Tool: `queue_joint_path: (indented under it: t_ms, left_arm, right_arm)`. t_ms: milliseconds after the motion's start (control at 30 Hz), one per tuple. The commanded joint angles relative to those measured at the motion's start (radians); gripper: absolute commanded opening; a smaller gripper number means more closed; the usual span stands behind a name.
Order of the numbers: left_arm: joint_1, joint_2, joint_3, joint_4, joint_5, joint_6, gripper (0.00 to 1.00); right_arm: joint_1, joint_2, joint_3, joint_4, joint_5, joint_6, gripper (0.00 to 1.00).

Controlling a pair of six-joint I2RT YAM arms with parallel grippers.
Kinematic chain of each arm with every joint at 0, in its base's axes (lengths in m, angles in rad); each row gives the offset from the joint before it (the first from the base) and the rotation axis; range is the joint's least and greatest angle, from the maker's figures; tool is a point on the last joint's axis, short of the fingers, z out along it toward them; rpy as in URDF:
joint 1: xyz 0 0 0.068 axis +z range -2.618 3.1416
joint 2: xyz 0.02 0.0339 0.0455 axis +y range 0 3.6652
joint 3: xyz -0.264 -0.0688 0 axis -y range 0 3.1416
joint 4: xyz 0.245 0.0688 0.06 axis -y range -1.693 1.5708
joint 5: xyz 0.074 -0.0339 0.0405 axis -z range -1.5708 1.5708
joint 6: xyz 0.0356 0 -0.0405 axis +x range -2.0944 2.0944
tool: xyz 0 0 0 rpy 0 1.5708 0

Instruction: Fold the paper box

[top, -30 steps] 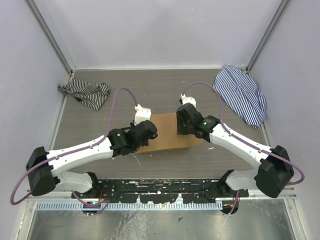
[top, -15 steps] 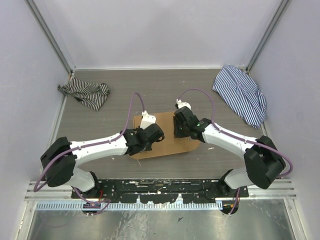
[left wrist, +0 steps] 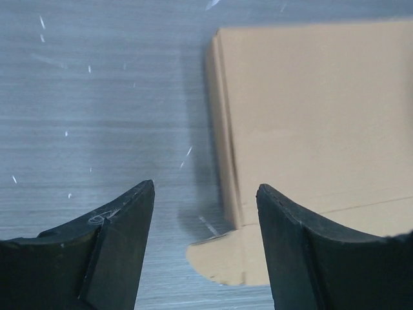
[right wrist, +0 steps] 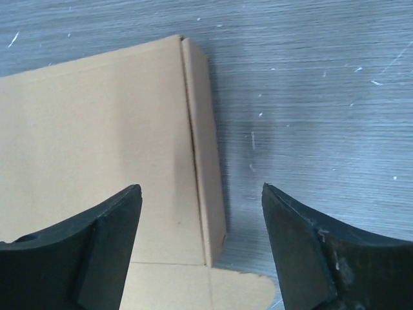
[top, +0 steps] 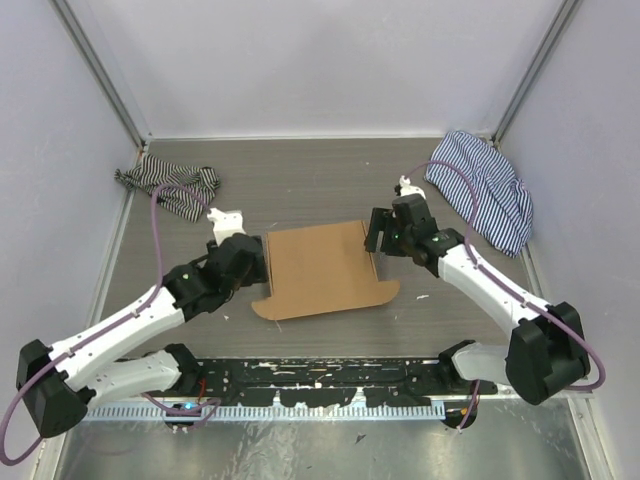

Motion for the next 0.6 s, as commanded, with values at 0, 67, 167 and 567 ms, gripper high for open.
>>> queue_joint_path:
  t_ms: [0, 67, 167, 567]
  left_arm:
    - [0.040, -0.015, -0.164, 0.096, 0.124, 0.014, 0.72]
    - [0.055, -0.003, -0.208, 0.177, 0.173, 0.013, 0.72]
    - [0.061, 0.030, -0.231, 0.251, 0.185, 0.010, 0.72]
    - [0.066, 0.211, -0.182, 0.376, 0.239, 0.068, 0.71]
  right_arm:
    - [-0.062, -0.009, -0.034, 0.059, -0.125, -0.048, 0.83]
    - [-0.069, 0.005, -0.055, 0.102, -0.173, -0.052, 0.87]
    - [-0.072, 0.029, -0.077, 0.148, -0.203, -0.053, 0.87]
    - [-0.071, 0.122, -0.092, 0.239, -0.273, -0.054, 0.84]
